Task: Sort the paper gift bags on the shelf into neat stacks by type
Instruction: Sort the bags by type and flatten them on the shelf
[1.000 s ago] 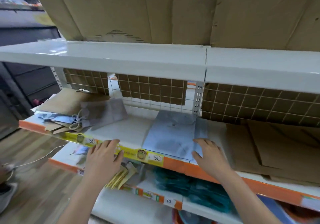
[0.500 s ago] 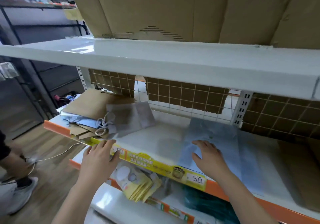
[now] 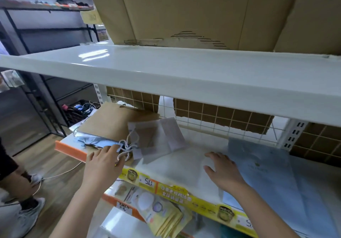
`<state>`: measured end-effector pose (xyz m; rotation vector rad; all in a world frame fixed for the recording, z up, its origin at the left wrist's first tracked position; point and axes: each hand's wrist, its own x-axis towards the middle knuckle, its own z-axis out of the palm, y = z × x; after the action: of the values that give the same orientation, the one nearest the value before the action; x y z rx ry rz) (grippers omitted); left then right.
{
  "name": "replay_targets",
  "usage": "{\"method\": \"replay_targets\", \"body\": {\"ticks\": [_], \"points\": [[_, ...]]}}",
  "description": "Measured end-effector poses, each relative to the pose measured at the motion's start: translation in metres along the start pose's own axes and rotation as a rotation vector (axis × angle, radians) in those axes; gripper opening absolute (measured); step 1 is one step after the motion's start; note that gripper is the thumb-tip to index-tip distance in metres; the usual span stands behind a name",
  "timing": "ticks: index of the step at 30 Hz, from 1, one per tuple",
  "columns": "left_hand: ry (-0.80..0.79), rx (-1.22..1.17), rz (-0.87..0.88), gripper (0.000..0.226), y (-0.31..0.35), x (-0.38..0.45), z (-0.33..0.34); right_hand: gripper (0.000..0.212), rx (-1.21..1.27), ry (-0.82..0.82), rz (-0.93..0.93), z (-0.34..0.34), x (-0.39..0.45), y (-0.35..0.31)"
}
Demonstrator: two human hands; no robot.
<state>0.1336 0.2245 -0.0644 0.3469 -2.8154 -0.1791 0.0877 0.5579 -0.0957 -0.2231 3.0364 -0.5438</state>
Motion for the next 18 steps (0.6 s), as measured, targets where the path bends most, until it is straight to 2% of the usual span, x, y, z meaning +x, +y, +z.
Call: {"method": "replay_targets", "body": {"ticks": [10, 15, 18], "points": [[-0.070, -0.058, 0.008, 0.043, -0.067, 0.097, 0.021, 0.044, 0.010, 0.012, 0.142, 0.034, 0.046, -0.058], [-0.184, -0.023, -0.062, 0.045, -0.103, 0.139, 0.029, 0.043, 0.009, -0.031, 0.243, 0.056, 0.063, -0.087], [-0.285, 0.016, -0.149, 0.044, -0.119, 0.161, 0.038, 0.046, 0.106, -0.039, 0.323, 0.065, 0.074, -0.104]]}}
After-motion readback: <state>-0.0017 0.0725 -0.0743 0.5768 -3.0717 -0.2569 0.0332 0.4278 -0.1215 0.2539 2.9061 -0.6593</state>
